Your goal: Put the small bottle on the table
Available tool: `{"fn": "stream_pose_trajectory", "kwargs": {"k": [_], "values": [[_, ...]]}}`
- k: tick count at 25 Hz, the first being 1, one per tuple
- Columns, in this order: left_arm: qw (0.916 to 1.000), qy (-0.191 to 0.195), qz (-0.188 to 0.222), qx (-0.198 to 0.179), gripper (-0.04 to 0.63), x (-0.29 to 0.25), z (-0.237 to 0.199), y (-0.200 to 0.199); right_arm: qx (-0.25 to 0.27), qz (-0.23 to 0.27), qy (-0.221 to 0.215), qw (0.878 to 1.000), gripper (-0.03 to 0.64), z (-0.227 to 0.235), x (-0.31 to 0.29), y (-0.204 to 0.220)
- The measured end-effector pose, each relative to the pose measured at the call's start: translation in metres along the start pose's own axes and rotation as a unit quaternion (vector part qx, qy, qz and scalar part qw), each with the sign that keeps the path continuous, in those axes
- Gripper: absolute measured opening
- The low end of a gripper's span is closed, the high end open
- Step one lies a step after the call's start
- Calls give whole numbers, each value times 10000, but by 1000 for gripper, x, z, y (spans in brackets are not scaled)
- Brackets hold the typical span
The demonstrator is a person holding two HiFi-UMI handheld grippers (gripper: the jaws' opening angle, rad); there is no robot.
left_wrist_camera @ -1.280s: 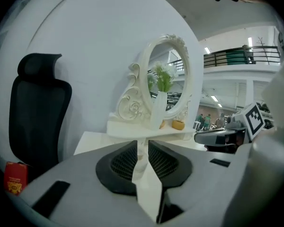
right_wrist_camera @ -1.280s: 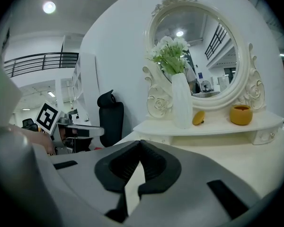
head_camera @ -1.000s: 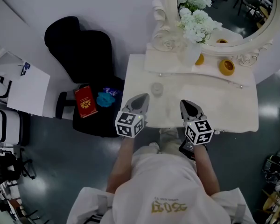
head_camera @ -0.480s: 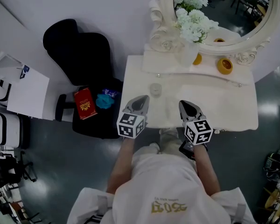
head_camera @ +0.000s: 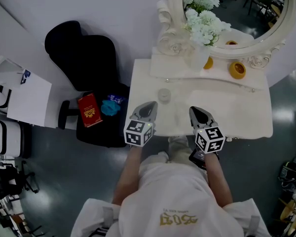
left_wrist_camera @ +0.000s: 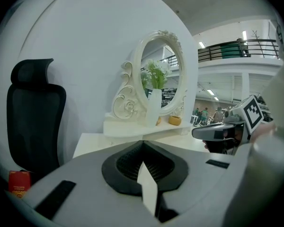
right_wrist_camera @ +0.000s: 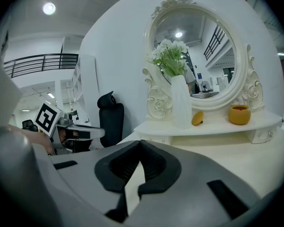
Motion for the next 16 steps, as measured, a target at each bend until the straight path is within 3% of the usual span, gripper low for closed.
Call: {"fn": "stream_pose_trajectory", "kwargs": {"k": [16], "values": [[10000, -1, -53, 28, 14, -4, -6, 4, 1, -83, -49, 10000, 12, -3, -8, 0]]}}
Point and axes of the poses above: the fingertips, and each gripper's own axes: x backward along the fingers, z to its right, y out of its underside, the point moved 8 cm from there along x, backward along the fingers
